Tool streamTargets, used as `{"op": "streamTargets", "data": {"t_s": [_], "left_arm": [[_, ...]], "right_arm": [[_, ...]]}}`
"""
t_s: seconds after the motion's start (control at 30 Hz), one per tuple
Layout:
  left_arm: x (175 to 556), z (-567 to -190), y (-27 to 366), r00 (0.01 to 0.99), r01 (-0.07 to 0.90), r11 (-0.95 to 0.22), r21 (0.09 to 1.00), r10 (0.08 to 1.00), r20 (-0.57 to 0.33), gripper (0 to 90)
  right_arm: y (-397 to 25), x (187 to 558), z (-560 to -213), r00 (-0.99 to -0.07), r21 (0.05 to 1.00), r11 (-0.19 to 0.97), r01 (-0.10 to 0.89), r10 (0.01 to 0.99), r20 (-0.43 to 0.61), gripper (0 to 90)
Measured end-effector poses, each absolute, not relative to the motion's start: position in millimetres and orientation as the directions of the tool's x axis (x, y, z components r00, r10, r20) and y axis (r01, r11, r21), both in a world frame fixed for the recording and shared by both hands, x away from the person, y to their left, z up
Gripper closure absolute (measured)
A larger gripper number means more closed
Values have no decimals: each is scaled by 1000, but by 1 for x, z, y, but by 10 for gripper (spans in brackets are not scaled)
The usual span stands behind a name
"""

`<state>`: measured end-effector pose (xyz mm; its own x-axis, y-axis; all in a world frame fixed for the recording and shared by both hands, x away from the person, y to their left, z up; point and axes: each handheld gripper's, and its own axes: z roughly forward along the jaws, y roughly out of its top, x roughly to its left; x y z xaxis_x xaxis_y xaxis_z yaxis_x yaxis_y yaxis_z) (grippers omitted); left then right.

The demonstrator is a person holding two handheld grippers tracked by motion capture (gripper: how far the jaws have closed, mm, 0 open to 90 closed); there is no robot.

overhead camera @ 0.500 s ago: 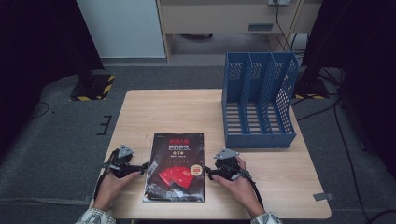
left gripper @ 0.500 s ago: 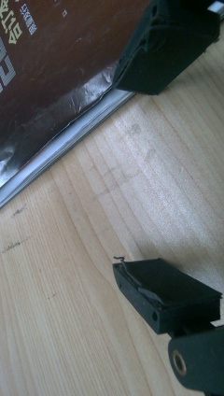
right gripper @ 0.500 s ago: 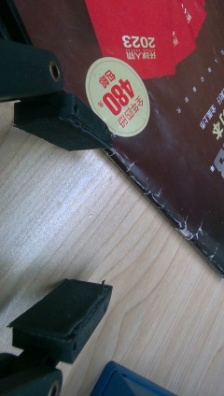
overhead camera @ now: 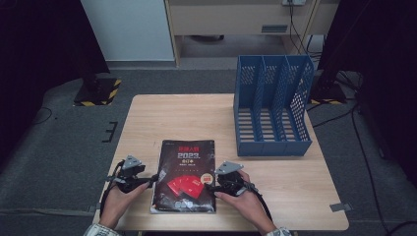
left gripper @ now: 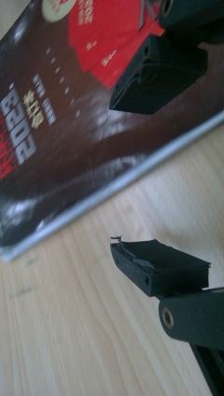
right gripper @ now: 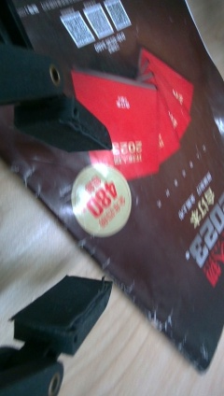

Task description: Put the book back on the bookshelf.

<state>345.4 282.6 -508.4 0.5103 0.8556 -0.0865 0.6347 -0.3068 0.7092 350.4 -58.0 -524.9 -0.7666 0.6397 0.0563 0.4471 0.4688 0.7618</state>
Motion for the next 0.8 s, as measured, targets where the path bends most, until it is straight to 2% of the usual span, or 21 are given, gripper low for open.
{"op": "streamTargets", "data": {"t_s": [0.03,0.17,0.33,0.4,0.63,0.8], "left_arm": [[343,-509,276,520,638,-329,696,851,-75,248],[340,-513,271,523,666,-332,668,847,-101,209],[337,-518,266,534,694,-340,635,834,-137,202],[338,-519,265,545,690,-359,628,829,-125,201],[338,-518,260,566,683,-365,633,812,-142,304],[340,-518,259,534,698,-332,635,832,-152,385]], "right_arm": [[-56,349,-525,-776,760,475,443,627,61,214],[-52,346,-527,-786,753,486,444,615,66,172],[-48,343,-530,-796,743,504,441,602,64,165],[-46,343,-532,-800,736,513,442,597,65,168],[-44,344,-535,-795,732,508,454,602,75,175],[-43,344,-535,-791,732,512,450,608,62,192]]}}
